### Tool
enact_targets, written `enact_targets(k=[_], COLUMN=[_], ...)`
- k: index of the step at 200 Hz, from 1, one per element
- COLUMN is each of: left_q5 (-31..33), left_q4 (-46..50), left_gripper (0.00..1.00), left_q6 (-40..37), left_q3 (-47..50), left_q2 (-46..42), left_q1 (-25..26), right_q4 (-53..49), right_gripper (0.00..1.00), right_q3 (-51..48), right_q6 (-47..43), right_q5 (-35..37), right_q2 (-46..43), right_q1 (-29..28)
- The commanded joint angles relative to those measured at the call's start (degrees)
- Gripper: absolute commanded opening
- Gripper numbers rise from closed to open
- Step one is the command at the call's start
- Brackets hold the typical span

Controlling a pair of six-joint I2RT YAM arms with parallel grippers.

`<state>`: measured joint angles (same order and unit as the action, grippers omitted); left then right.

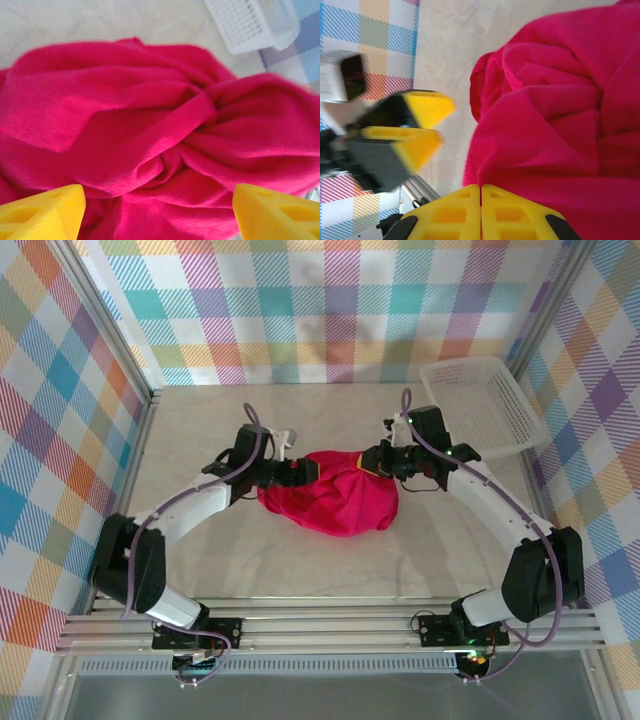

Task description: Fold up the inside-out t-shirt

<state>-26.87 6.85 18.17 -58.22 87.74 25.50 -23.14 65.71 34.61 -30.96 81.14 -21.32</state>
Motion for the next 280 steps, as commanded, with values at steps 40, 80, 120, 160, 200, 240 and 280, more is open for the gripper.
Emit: enact_targets(k=[40,80,120,160,200,240,280], left_q5=[2.99,2.75,3.72,-1.98,-3.09,-3.79,-0.07], left_q4=[-4.39,-2.35,16.45,23.50,22.24,11.14,7.59], left_gripper=[0.75,0.21,0.00,0.00,0.00,0.00,0.00], left_q6=[-1.14,1.56,4.81,14.35,15.85,18.90,16.12], left_q3=[-7.64,-14.51,-28.77,-40.24,-34.85,-16.00,-1.78], left_q2=[13.45,21.02,11.82,4.57,3.44,1.11,-5.27], left_q1=[2.94,3.02,-3.39,-14.34,-16.35,-12.69,-7.17], right_q4=[1.22,-0.21,-2.94,-4.48,-8.79,-7.45,-8.26], right_gripper=[0.00,0.00,0.00,0.00,0.00,0.00,0.21], right_q3=[-0.49,-1.91,-9.96,-19.78,-21.05,-18.36,-11.53], right_q6=[-0.86,-1.65,-3.94,-0.73,0.38,-1.20,0.95], right_q5=[-0.99,2.02,14.83,25.68,36.12,25.20,30.12], right_q2=[-4.04,-4.92,-5.13,-3.30,-2.83,-3.78,-9.16], right_q1=[0.51,0.71,1.23,1.65,1.76,-0.88,-9.73])
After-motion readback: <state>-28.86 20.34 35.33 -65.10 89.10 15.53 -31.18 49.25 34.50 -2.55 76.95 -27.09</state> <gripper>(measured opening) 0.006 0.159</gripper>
